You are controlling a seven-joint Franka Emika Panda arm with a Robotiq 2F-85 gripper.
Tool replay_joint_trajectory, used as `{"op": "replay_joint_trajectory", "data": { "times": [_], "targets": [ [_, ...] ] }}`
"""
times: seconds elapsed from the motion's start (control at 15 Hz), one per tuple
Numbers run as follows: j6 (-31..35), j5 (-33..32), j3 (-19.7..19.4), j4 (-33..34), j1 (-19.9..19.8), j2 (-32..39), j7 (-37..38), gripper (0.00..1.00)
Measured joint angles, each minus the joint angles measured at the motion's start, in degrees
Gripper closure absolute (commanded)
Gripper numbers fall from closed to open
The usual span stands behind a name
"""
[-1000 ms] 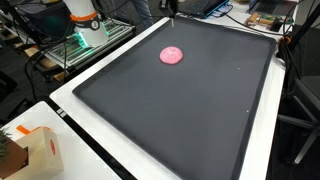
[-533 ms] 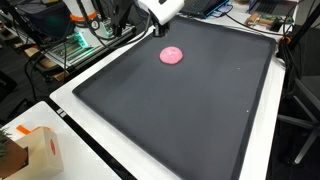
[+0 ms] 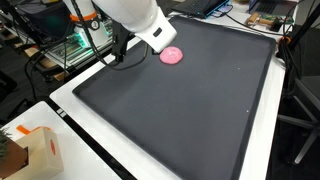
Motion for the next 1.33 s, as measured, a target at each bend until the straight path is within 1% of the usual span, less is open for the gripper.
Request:
{"op": "replay_joint_trajectory", "data": {
  "times": [0.33,0.87,1.33],
  "targets": [
    [0.0,0.44,0.06,0.65,-1.06,2.77,-2.75,0.97],
    [0.0,0.44,0.22,0.97,-1.51,5.12,-4.38,0.97],
    [-0.2,0.56,0.45,1.06,-2.65,7.25,-6.3,0.97]
  ]
}}
